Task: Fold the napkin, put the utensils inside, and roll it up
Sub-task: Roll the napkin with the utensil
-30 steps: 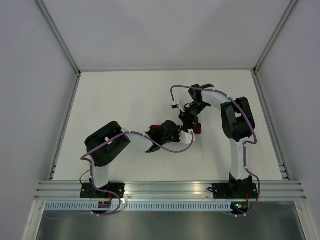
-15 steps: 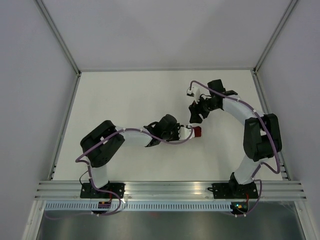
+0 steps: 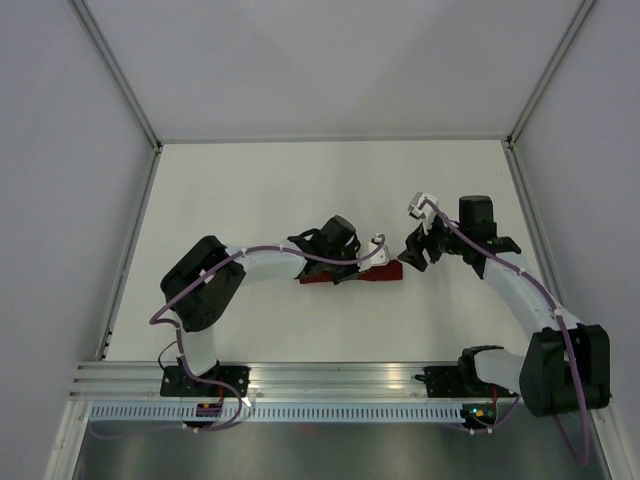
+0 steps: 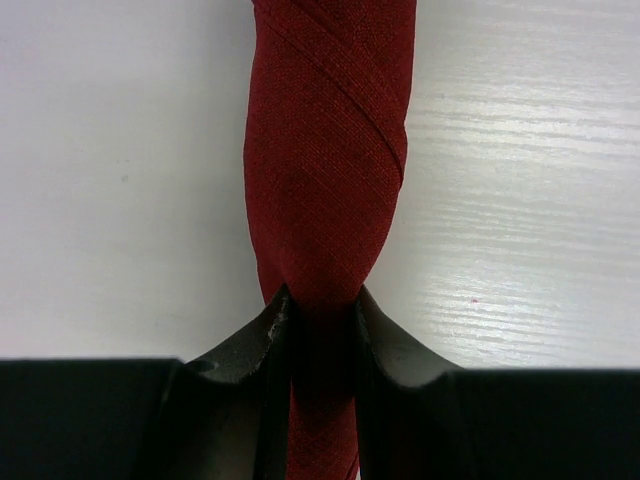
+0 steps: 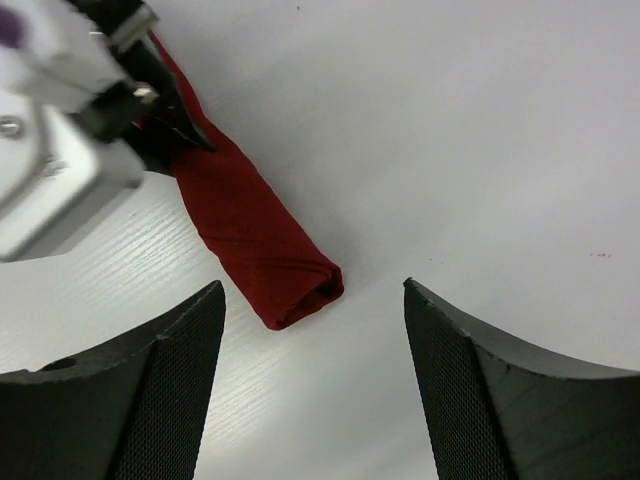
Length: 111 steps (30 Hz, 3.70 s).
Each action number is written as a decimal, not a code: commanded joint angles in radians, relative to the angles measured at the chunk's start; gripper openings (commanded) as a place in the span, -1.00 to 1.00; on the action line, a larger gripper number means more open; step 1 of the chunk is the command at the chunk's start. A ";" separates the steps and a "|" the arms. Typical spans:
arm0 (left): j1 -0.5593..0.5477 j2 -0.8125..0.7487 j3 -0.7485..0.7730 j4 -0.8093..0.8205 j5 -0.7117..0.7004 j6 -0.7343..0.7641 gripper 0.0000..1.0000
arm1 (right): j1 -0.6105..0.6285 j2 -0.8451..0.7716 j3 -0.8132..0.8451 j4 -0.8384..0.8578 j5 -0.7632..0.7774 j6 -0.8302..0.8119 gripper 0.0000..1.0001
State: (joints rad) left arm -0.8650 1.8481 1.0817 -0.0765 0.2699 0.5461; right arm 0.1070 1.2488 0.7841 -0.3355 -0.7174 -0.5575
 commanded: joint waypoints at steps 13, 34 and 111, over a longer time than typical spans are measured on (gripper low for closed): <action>0.009 0.112 0.092 -0.175 0.046 -0.218 -0.55 | 0.180 -0.031 -0.071 0.030 0.167 -0.121 0.49; 0.023 0.286 0.253 -0.241 -0.293 -0.859 -0.43 | 0.020 0.357 0.374 -0.273 0.295 0.251 0.51; 0.038 0.223 0.440 -0.190 -0.347 -1.146 0.32 | 0.135 0.960 0.931 -0.362 0.556 0.522 -0.28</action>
State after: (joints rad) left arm -0.8307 2.1197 1.4933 -0.2440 -0.0986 -0.6346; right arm 0.2379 2.1933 1.6852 -0.6682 -0.2024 -0.0559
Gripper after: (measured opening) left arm 0.655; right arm 0.359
